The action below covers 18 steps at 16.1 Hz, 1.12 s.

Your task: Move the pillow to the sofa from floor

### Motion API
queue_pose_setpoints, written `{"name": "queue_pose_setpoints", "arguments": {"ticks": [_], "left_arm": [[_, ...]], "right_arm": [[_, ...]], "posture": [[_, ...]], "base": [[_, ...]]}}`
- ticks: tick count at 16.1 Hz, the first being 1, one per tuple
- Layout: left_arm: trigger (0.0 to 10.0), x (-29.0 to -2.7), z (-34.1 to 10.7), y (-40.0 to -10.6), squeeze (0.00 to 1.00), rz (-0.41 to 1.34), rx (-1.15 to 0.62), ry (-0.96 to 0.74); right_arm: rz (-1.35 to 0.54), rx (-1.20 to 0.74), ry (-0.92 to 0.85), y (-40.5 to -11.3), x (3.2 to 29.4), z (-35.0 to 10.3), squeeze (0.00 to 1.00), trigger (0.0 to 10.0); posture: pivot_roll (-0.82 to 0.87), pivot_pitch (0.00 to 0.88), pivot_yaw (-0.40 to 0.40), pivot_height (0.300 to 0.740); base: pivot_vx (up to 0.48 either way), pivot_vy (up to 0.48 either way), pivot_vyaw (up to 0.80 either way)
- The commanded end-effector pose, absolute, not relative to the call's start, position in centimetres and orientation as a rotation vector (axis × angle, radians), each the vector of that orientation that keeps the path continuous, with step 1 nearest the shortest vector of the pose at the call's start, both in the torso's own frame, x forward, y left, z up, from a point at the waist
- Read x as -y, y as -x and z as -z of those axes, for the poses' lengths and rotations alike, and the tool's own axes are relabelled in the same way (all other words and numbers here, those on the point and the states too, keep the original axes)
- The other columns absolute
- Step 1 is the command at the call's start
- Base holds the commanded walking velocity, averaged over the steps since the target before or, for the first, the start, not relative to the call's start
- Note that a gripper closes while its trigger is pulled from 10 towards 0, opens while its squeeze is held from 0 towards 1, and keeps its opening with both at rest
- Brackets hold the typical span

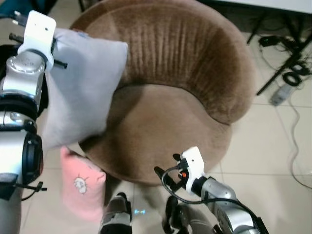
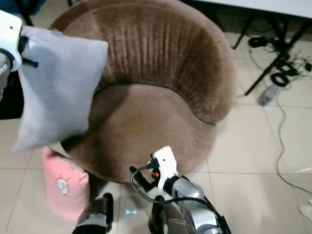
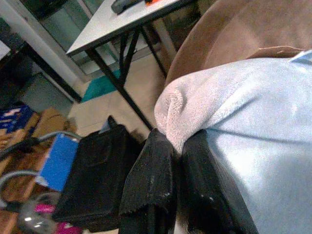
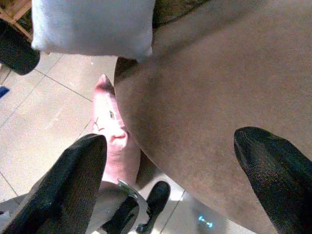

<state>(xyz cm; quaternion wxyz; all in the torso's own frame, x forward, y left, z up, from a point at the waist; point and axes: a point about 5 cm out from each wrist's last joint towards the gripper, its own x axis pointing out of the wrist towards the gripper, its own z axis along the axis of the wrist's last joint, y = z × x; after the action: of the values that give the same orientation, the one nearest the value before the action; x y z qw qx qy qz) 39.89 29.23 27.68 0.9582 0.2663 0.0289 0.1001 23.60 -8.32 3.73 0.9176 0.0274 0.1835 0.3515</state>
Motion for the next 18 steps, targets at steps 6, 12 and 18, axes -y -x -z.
{"name": "queue_pose_setpoints", "arguments": {"ticks": [6,12,18], "left_arm": [[0.0,-29.4,-31.2,-40.0,0.0,-0.276,-0.02,-0.722],[0.0,-25.9,-40.4,-40.1,0.0,-0.399,0.208,-0.812],[0.0,-17.6,-29.7,-43.0,0.0,-0.064,0.035,-1.257]], "right_arm": [[-0.662,-0.421,-0.077,-20.7,8.9,-2.4,0.0,10.0],[-0.575,-0.458,-0.11,-17.1,9.5,-3.1,0.0,10.0],[-0.505,-0.482,-0.149,-14.5,8.5,-4.6,0.0,10.0]], "posture": [[-0.07,0.275,0.014,0.74],[-0.19,0.349,0.062,0.74],[-0.35,0.46,0.111,0.74]], "base": [[0.0,0.0,0.0],[0.0,0.0,0.0],[0.0,0.0,0.0]]}}
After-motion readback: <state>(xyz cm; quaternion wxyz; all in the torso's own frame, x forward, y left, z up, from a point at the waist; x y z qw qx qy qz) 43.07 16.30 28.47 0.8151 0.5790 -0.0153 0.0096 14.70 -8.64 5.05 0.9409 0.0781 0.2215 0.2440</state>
